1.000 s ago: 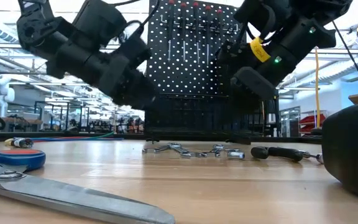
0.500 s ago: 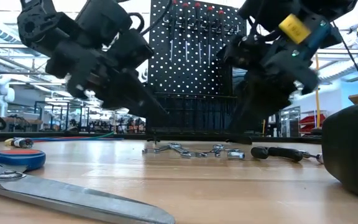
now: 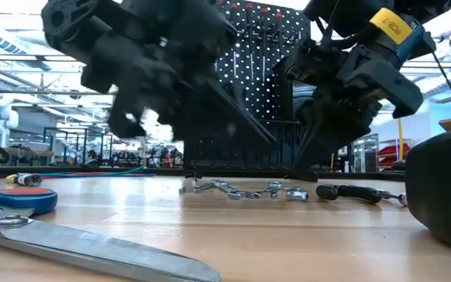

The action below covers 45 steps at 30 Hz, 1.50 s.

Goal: Hang tools onto peg board
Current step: Put the wrench into the black bin on the pegboard

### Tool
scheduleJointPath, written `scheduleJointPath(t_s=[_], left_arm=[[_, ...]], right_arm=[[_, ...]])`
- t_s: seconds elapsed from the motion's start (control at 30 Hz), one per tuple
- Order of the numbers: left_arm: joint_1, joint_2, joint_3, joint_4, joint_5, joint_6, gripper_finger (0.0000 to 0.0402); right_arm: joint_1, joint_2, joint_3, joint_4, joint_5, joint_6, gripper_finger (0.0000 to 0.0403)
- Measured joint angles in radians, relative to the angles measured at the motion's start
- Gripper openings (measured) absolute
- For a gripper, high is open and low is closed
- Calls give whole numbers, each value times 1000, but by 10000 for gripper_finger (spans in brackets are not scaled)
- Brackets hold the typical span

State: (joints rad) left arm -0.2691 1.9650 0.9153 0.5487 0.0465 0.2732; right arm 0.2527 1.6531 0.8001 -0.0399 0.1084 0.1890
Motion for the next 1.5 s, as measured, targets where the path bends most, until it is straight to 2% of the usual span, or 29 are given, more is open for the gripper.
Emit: scheduleJointPath(t_s=[0.13,0.2,0.27,0.57,0.87,1.07,1.5], left_arm=[[-1,29,61,-30,-93,-4,55],[-1,33,76,-30,-108,-11,23],[2,36,79,-38,-109,-40,8],[9,124,143,-50,-41,-58,4],[35,121,151,-62,-36,-90,2],[36,121,151,-80,-24,-110,2],[45,122,150,-121,-22,-137,1]], right_arm=[[0,0,0,-38,52,23,8],[1,-4,0,-72,74,37,3],[4,-5,0,-71,78,49,2],[11,-10,0,-43,109,58,0],[22,-32,0,-78,110,80,0],[27,-90,0,-117,178,87,0],[25,-122,0,-115,185,91,0]])
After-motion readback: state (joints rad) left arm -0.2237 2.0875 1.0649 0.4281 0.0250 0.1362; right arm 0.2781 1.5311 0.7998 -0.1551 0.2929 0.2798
